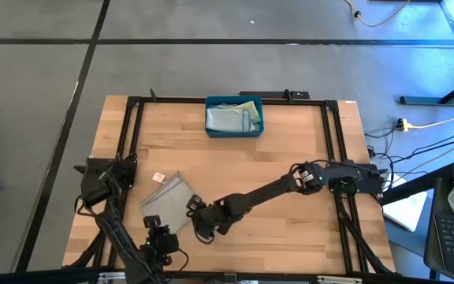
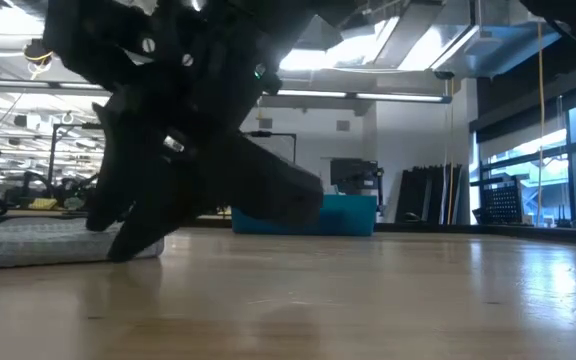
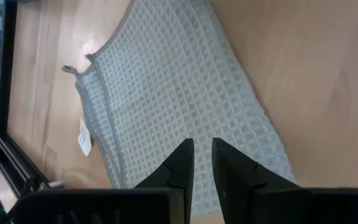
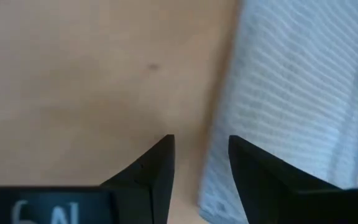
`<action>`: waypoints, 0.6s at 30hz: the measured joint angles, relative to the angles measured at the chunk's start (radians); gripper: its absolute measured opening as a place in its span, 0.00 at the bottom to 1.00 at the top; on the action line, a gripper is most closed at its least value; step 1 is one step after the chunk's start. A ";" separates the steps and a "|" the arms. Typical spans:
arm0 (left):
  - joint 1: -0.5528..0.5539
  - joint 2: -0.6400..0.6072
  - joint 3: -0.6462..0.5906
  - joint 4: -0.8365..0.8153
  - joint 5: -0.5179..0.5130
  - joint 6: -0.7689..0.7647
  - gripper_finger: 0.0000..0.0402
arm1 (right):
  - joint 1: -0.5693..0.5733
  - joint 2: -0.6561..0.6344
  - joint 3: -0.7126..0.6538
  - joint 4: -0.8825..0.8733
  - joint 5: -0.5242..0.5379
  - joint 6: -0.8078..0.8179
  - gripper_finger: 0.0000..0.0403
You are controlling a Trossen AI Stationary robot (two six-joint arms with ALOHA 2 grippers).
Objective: Fold microfiber towels
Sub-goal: Put the folded gray towel into the blue bin
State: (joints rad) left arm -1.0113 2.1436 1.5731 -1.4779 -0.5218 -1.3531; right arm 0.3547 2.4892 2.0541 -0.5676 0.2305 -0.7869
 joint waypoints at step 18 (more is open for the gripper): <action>0.043 0.016 0.013 0.223 0.029 0.022 0.48 | -0.063 -0.008 0.000 -0.064 -0.051 0.104 0.38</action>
State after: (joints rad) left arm -0.9683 2.1593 1.5856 -1.2549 -0.4933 -1.3306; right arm 0.2921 2.4813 2.0541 -0.6314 0.1795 -0.6827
